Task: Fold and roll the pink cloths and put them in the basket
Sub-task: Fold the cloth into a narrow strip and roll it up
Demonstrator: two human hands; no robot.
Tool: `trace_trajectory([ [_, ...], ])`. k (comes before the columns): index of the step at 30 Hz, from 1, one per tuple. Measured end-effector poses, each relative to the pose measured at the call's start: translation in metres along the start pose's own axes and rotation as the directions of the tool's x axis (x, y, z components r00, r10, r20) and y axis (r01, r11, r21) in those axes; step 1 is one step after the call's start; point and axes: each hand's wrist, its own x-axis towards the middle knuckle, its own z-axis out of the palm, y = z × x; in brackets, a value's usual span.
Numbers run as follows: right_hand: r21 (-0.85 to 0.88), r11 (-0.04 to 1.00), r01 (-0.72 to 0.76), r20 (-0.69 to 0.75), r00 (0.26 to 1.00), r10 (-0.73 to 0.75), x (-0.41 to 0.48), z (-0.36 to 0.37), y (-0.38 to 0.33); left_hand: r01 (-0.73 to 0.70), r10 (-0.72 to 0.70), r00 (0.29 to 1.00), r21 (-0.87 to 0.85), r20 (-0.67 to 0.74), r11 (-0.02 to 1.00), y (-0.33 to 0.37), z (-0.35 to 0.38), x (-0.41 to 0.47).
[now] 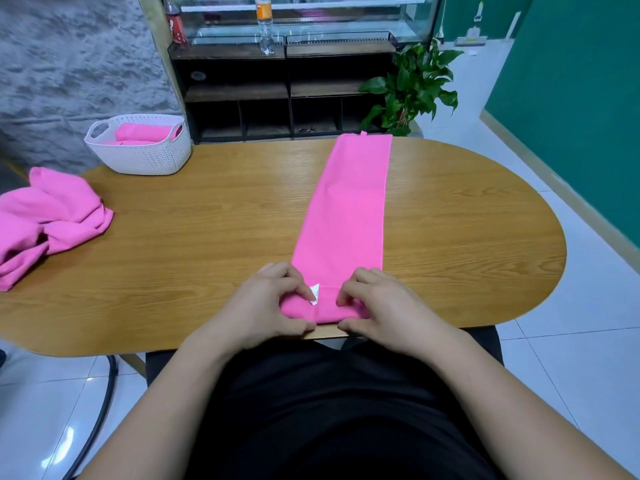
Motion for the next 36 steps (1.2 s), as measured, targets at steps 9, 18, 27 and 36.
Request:
trace_trajectory([
  [9,0.208,0.975,-0.077,-0.04,0.995,0.087,0.003,0.0,0.009,0.002,-0.001,0.996,0.005,-0.086,1.0,0.0,0.003,0.002],
  [18,0.325,0.913,-0.247,-0.143,0.941,0.305,0.008,0.008,0.029,0.18,-0.199,0.963,-0.113,-0.184,0.977,-0.003,0.012,0.008],
  [27,0.048,0.999,0.026,-0.197,0.98,-0.016,0.005,0.008,0.0,0.194,-0.179,0.908,0.002,-0.378,0.981,0.005,0.028,0.013],
  [36,0.019,0.996,-0.086,-0.163,0.983,0.088,0.009,0.014,0.005,0.012,0.02,0.951,0.1,-0.307,0.995,0.004,0.02,0.008],
])
